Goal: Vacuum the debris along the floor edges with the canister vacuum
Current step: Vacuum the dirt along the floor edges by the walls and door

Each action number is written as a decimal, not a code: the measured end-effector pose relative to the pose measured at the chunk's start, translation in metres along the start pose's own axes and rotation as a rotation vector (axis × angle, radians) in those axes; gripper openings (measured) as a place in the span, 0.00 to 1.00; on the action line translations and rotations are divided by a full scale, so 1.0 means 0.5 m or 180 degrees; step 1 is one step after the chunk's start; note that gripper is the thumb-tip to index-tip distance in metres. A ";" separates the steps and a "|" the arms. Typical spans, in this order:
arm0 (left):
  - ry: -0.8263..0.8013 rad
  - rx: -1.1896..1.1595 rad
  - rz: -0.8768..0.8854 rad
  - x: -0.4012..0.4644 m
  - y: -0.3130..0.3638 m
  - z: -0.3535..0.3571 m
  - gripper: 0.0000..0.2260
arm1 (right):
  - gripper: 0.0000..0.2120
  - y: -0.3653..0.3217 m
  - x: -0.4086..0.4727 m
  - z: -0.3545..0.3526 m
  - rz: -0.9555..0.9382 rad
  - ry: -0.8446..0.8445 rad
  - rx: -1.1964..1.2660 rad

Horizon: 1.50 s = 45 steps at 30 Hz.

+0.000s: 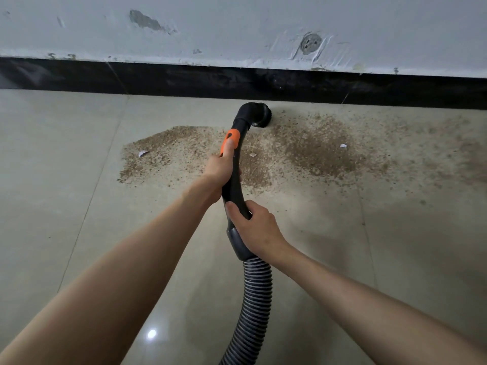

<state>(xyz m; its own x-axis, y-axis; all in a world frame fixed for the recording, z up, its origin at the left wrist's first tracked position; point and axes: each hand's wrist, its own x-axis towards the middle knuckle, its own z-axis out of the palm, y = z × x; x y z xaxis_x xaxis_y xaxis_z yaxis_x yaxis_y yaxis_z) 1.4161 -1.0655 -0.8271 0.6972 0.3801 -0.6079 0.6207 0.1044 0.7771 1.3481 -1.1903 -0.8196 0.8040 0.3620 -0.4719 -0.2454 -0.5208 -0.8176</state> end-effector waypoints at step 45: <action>0.1070 -0.1317 -0.0384 -0.137 -0.108 -0.378 0.24 | 0.20 -0.157 -0.049 0.247 -0.0399 -0.1339 -0.1050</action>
<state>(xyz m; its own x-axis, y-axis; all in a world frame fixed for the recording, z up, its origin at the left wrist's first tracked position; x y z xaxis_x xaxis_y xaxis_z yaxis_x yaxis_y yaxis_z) 1.2668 -0.9235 -0.7968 0.4345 0.6088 -0.6638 0.4488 0.4926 0.7456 1.2808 -1.0628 -0.7844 0.5136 0.6794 -0.5241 0.0755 -0.6442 -0.7611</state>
